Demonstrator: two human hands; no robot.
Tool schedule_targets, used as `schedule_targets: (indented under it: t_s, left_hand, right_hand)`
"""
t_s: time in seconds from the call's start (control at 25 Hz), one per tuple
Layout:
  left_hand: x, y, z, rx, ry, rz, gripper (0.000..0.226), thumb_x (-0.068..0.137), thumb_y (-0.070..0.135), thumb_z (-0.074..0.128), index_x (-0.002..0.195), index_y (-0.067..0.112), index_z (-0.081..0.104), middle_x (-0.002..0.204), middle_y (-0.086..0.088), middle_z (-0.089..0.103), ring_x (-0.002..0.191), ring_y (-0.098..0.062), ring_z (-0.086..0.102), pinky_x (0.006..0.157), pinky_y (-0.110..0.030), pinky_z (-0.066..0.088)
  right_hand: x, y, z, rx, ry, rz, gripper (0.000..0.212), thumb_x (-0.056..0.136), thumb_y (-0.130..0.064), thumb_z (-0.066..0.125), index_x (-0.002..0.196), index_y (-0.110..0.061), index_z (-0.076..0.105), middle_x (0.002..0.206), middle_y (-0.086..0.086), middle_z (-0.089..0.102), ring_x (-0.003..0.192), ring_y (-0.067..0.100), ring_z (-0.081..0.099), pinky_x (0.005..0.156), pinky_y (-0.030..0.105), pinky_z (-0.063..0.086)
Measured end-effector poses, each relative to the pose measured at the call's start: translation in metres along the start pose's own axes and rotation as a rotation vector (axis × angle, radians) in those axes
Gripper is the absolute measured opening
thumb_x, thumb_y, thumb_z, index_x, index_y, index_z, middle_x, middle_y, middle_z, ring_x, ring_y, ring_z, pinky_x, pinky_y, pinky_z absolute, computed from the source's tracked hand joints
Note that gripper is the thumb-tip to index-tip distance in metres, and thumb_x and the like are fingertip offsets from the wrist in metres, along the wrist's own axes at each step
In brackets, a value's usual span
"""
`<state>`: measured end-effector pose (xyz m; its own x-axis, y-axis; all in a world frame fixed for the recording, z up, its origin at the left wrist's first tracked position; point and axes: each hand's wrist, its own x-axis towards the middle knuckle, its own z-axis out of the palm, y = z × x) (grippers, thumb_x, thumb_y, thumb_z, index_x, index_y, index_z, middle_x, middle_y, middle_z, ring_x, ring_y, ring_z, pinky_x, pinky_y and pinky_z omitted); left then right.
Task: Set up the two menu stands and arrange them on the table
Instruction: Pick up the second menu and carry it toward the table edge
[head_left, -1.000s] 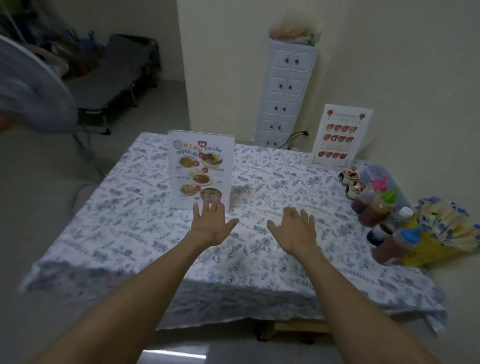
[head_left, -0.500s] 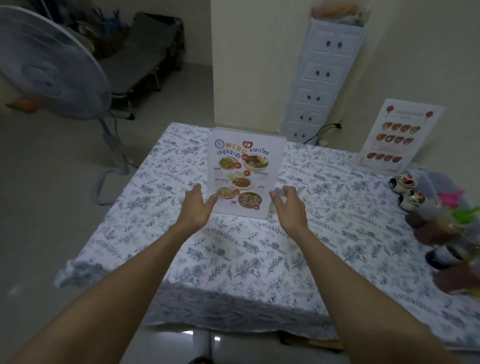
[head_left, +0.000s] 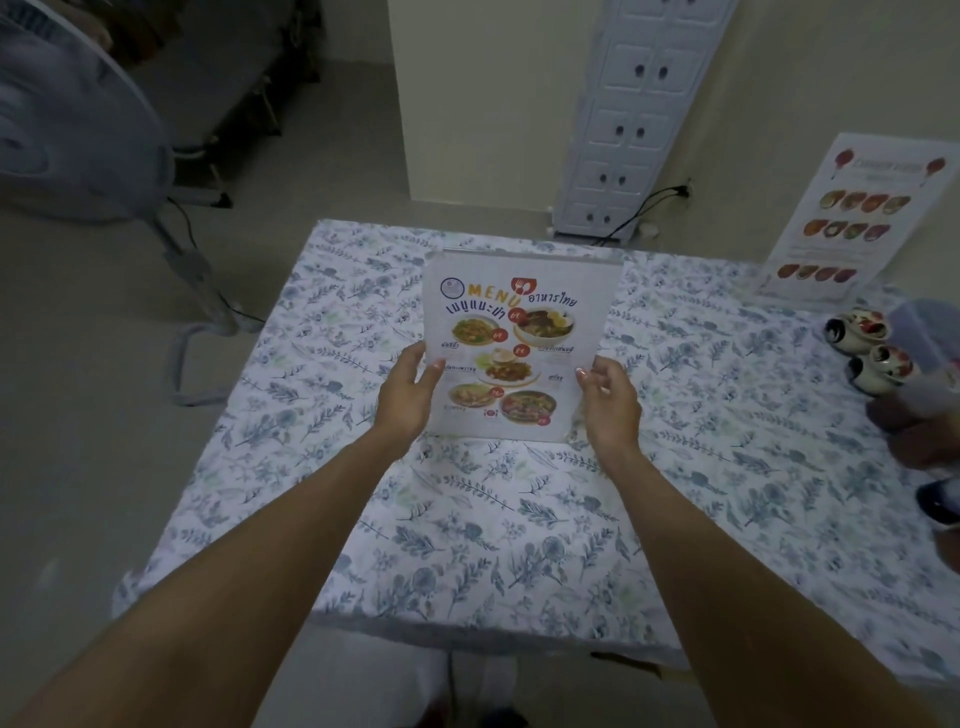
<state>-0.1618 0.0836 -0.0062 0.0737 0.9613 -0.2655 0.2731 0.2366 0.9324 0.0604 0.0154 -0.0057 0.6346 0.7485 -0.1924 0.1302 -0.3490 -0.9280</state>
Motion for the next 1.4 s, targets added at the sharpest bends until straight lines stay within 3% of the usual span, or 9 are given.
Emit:
schedule_targets:
  t_s: [0.08, 0.2, 0.28, 0.44, 0.64, 0.8, 1.08, 1.28, 1.4]
  left_hand:
    - [0.003, -0.003, 0.007, -0.032, 0.072, 0.021, 0.031, 0.098, 0.031, 0.053, 0.125, 0.017, 0.055, 0.116, 0.006, 0.061, 0.116, -0.022, 0.059, 0.073, -0.019, 0.044]
    - [0.01, -0.005, 0.014, -0.107, 0.188, -0.018, 0.016, 0.093, 0.028, 0.061, 0.105, 0.017, 0.063, 0.103, 0.001, 0.064, 0.103, -0.025, 0.064, 0.08, -0.039, 0.055]
    - [0.014, -0.006, 0.014, -0.168, 0.246, -0.041, 0.006, 0.09, 0.023, 0.066, 0.084, 0.022, 0.065, 0.096, -0.003, 0.067, 0.094, -0.025, 0.065, 0.089, -0.049, 0.056]
    - [0.022, 0.001, 0.005, -0.311, 0.253, -0.092, 0.023, 0.087, 0.012, 0.069, 0.07, 0.025, 0.063, 0.084, -0.003, 0.069, 0.091, -0.031, 0.067, 0.092, -0.052, 0.055]
    - [0.062, 0.027, -0.034, -0.399, 0.306, -0.084, 0.005, 0.086, 0.005, 0.07, 0.083, 0.007, 0.067, 0.084, -0.006, 0.069, 0.087, -0.026, 0.064, 0.083, -0.041, 0.06]
    - [0.127, 0.043, -0.085, -0.446, 0.358, -0.095, 0.029, 0.084, 0.003, 0.072, 0.11, -0.009, 0.067, 0.113, -0.023, 0.07, 0.1, -0.035, 0.068, 0.088, -0.045, 0.058]
    - [0.261, 0.041, -0.164, -0.513, 0.396, -0.086, 0.034, 0.084, 0.003, 0.072, 0.116, -0.007, 0.066, 0.116, -0.021, 0.069, 0.086, -0.023, 0.068, 0.077, -0.031, 0.059]
    - [0.339, 0.033, -0.197, -0.468, 0.359, -0.064, 0.033, 0.085, 0.003, 0.07, 0.117, -0.005, 0.067, 0.112, -0.019, 0.069, 0.068, -0.007, 0.064, 0.05, -0.012, 0.055]
    - [0.373, 0.034, -0.206, -0.449, 0.359, -0.05, 0.033, 0.085, 0.003, 0.07, 0.117, -0.006, 0.067, 0.117, -0.022, 0.069, 0.059, -0.002, 0.06, 0.046, -0.009, 0.051]
  right_hand:
    - [0.007, 0.005, 0.001, -0.019, -0.016, -0.016, 0.021, 0.095, -0.022, 0.059, 0.113, -0.013, 0.062, 0.107, 0.007, 0.066, 0.09, 0.014, 0.06, 0.059, 0.01, 0.044]
    - [0.014, 0.011, 0.002, -0.044, -0.029, -0.056, 0.016, 0.092, -0.018, 0.062, 0.102, -0.005, 0.062, 0.088, 0.003, 0.064, 0.08, 0.014, 0.059, 0.057, 0.008, 0.047]
    - [0.019, 0.013, 0.002, -0.05, -0.031, -0.07, 0.014, 0.091, -0.017, 0.064, 0.096, -0.004, 0.062, 0.083, 0.001, 0.062, 0.078, 0.015, 0.059, 0.065, 0.021, 0.051]
    - [0.028, 0.007, 0.009, -0.013, -0.048, -0.066, 0.012, 0.09, -0.015, 0.065, 0.09, -0.002, 0.063, 0.072, -0.004, 0.058, 0.073, 0.014, 0.056, 0.071, 0.035, 0.052]
    - [0.046, -0.032, 0.056, 0.007, -0.081, -0.135, 0.011, 0.09, -0.014, 0.065, 0.081, -0.012, 0.059, 0.07, -0.006, 0.057, 0.063, 0.007, 0.054, 0.059, 0.019, 0.049]
    - [0.076, -0.068, 0.126, 0.047, -0.099, -0.154, 0.009, 0.091, -0.013, 0.064, 0.082, -0.012, 0.06, 0.069, -0.011, 0.06, 0.063, -0.002, 0.057, 0.055, 0.01, 0.049]
    - [0.145, -0.113, 0.267, 0.031, -0.09, -0.198, 0.008, 0.09, -0.014, 0.066, 0.084, -0.01, 0.062, 0.068, -0.015, 0.059, 0.064, -0.004, 0.055, 0.048, 0.001, 0.042]
    - [0.191, -0.124, 0.337, 0.002, -0.056, -0.209, 0.011, 0.09, -0.017, 0.066, 0.084, -0.01, 0.06, 0.066, -0.016, 0.057, 0.063, 0.0, 0.055, 0.058, 0.02, 0.05]
    - [0.213, -0.136, 0.358, 0.005, -0.065, -0.214, 0.009, 0.09, -0.016, 0.066, 0.084, -0.015, 0.059, 0.071, -0.012, 0.061, 0.07, 0.008, 0.059, 0.061, 0.025, 0.051]
